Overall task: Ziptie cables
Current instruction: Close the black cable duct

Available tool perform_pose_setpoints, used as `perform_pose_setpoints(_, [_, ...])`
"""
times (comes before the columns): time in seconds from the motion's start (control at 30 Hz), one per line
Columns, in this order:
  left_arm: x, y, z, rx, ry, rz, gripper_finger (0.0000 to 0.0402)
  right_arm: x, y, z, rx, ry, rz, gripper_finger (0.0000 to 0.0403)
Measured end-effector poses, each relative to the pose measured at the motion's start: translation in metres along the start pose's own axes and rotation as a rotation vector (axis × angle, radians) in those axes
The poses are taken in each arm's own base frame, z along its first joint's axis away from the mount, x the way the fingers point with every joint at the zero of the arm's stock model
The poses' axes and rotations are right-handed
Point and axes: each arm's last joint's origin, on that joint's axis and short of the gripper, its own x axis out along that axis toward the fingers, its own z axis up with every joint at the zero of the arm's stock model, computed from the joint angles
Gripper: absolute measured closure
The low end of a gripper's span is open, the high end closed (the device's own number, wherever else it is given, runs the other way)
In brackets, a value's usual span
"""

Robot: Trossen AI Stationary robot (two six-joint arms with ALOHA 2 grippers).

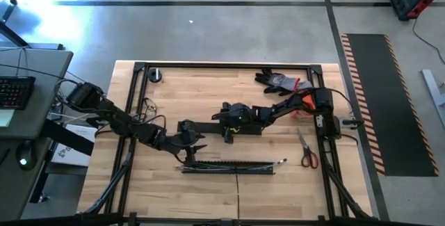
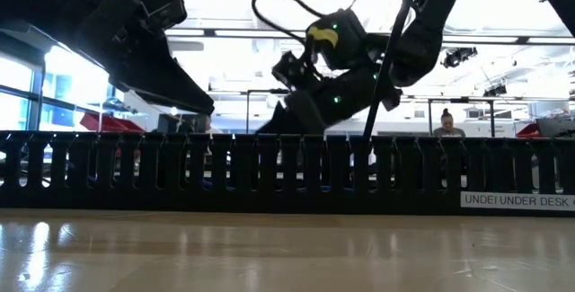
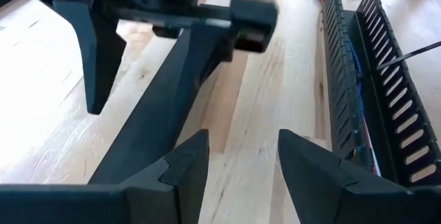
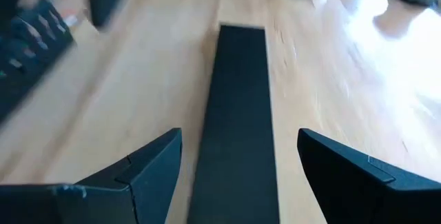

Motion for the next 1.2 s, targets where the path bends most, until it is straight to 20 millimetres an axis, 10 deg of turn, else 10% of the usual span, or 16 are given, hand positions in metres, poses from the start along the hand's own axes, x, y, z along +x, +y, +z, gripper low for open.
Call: perform_pose_setpoints(1.2, [0.0,0.0,-0.002,0.012,0.021,-0.002,0.0246,0.013,0.01,-0.016,-0.007,0.024,-0.033,0.0075])
